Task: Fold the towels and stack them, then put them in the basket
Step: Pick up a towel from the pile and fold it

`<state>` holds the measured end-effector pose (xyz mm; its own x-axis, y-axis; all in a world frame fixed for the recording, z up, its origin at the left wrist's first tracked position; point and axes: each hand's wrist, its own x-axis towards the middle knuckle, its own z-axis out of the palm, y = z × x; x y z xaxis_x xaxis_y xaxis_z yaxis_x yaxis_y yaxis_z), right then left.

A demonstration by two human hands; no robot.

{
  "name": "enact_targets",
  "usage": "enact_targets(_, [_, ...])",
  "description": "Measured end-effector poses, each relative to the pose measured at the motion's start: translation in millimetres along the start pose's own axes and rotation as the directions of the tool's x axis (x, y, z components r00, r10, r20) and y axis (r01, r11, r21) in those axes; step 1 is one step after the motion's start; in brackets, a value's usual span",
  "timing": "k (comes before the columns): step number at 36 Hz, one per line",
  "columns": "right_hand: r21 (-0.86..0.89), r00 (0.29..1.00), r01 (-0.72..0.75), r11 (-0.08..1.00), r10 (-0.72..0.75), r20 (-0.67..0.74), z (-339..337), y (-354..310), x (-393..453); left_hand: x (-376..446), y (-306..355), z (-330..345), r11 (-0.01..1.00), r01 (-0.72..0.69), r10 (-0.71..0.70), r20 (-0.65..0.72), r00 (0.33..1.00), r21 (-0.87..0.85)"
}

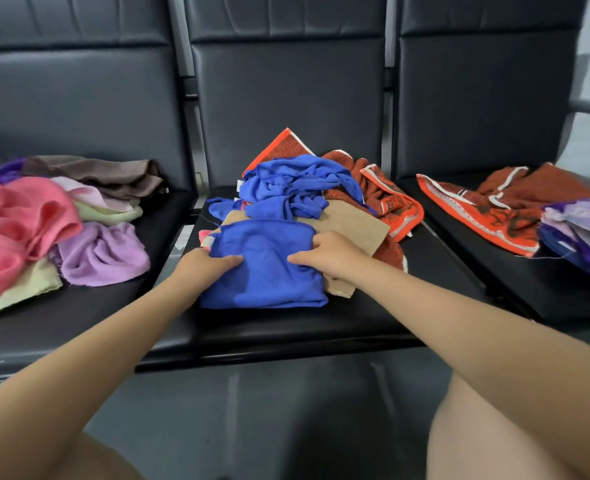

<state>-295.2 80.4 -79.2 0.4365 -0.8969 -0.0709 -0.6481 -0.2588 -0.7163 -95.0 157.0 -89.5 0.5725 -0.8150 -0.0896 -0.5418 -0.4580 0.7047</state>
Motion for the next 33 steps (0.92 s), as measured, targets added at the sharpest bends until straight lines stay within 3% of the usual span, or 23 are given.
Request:
enact_targets(4, [0.391, 0.999, -0.007, 0.92, 0.021, -0.03, 5, -6, -9, -3, 4, -3, 0.971, 0.058, -0.046, 0.056, 0.997, -0.234])
enact_targets(9, [0.747, 0.993, -0.008, 0.665, 0.095, -0.073, -10, -15, -12, -23, 32, -6, 0.936, -0.129, 0.108, -0.08, 0.991, -0.327])
enact_targets(11, [0.838, 0.99, -0.012, 0.546, 0.122, -0.066, -19, -11, -14, -33, 46, -5, 0.906, -0.184, 0.153, -0.112, 0.982, -0.382])
enact_targets(13, [0.889, 0.992, -0.094, 0.447, 0.118, 0.045, -29, -2, -20, -39, 61, 2, 0.874, -0.237, 0.2, -0.13, 0.971, -0.425])
enact_targets(15, [0.887, 0.976, -0.217, 0.406, 0.092, 0.197, -37, 12, -27, -47, 78, 8, 0.852, -0.293, 0.249, -0.158, 0.956, -0.433])
enact_targets(18, [0.891, 0.961, -0.272, 0.363, 0.141, 0.236, -51, 30, -36, -53, 100, 24, 0.852, -0.347, 0.296, -0.186, 0.937, -0.392])
enact_targets(21, [0.892, 0.954, -0.119, 0.436, 0.3, -0.019, -82, 45, -45, -59, 123, 51, 0.839, -0.364, 0.323, -0.169, 0.931, -0.403])
enact_targets(25, [0.701, 0.857, 0.158, 0.695, 0.256, -0.447, -142, 71, -61, -67, 161, 98, 0.786, -0.367, 0.381, -0.078, 0.921, -0.497])
enact_targets(28, [0.517, 0.778, 0.145, 0.844, 0.225, -0.586, -192, 95, -72, -74, 198, 134, 0.743, -0.356, 0.431, -0.001, 0.902, -0.567])
enact_targets(31, [0.398, 0.743, 0.063, 0.915, 0.223, -0.631, -242, 118, -79, -89, 243, 162, 0.692, -0.372, 0.517, 0.065, 0.854, -0.619])
enact_targets(33, [0.349, 0.697, 0.015, 0.937, 0.24, -0.675, -285, 138, -87, -96, 282, 188, 0.665, -0.311, 0.543, 0.154, 0.826, -0.679])
